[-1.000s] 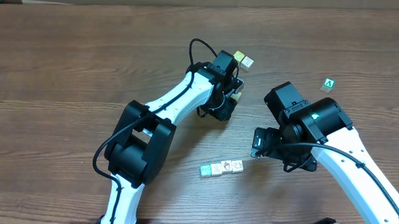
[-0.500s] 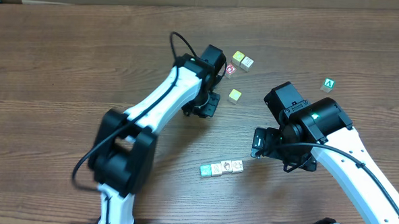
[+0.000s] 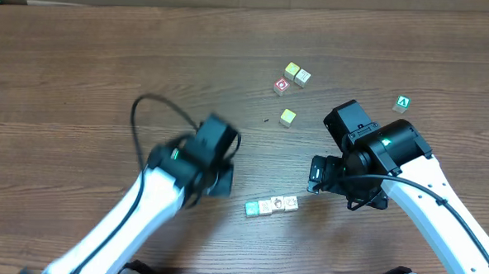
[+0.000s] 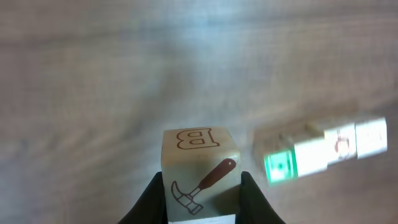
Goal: Flip 5 blocks
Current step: 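Carry the hammer block down toward the row beside the 'E' block, then lower the hammer block against the 'E' block and align it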
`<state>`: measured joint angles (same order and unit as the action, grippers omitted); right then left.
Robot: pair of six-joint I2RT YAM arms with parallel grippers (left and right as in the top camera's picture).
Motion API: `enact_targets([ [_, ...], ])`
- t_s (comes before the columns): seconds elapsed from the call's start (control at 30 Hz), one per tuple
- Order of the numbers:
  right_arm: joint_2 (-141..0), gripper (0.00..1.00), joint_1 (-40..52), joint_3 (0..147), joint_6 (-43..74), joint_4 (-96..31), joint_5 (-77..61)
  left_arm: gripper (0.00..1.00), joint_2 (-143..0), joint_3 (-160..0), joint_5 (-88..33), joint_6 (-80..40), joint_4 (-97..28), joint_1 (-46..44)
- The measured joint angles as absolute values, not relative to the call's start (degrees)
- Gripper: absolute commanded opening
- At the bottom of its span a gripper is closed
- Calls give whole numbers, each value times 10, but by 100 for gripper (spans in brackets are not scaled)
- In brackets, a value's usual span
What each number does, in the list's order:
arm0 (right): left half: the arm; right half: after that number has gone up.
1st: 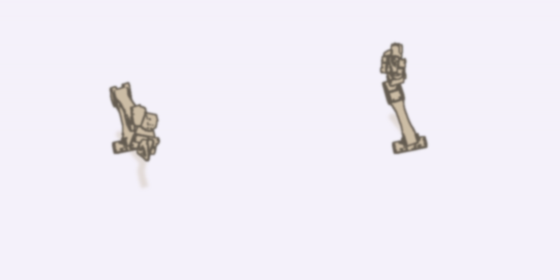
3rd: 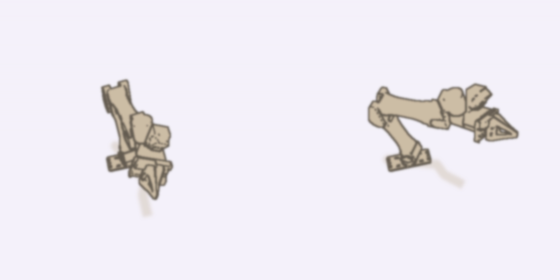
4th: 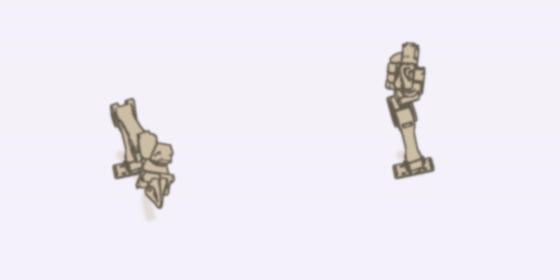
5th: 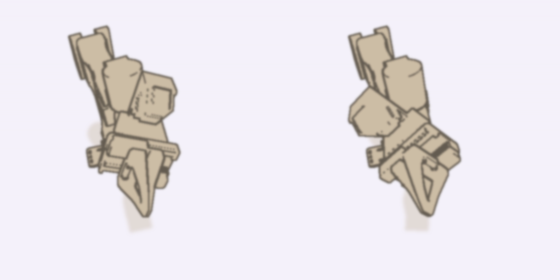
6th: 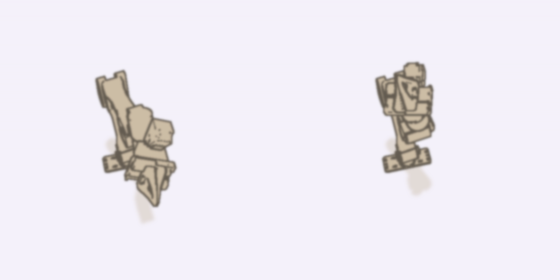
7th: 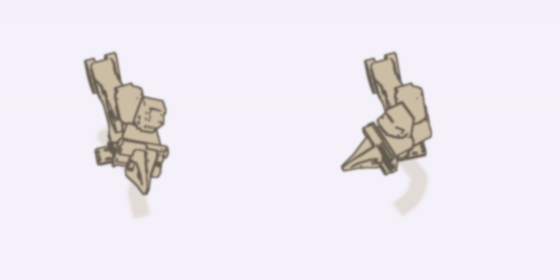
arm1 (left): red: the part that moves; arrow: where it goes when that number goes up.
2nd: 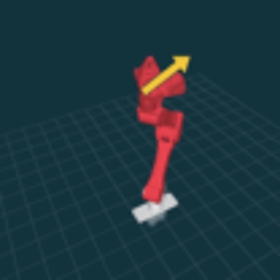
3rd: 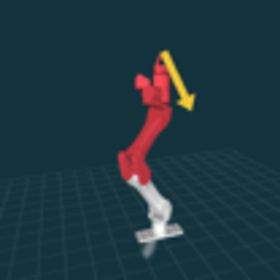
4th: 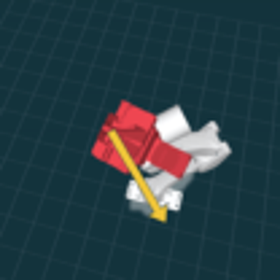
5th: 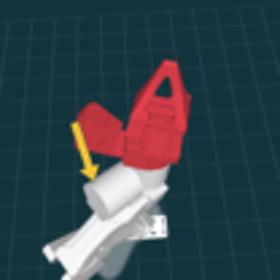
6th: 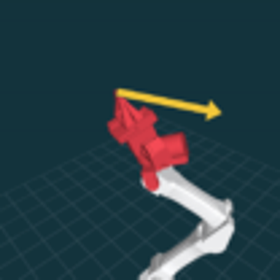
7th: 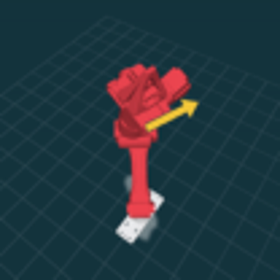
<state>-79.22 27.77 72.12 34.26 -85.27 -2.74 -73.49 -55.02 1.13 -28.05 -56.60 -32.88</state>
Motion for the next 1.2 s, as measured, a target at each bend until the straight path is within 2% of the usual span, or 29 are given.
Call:
enact_targets([
  [0.2,-792,100,278,721,342,-857,-27,6,-643,-451,11,-314,-535,-403],
  [0.4,-792,100,278,721,342,-862,-27,4,-654,-373,0,-312,-447,-451],
  [0.63,-792,100,278,721,342,-863,-28,4,-679,-363,-18,-317,-415,-452],
  [0.93,-792,100,278,721,343,-865,-27,4,-750,-363,-29,-485,-398,-452],
  [1.2,-792,100,278,721,343,-866,-27,4,-791,-364,-10,-537,-351,-454],
])
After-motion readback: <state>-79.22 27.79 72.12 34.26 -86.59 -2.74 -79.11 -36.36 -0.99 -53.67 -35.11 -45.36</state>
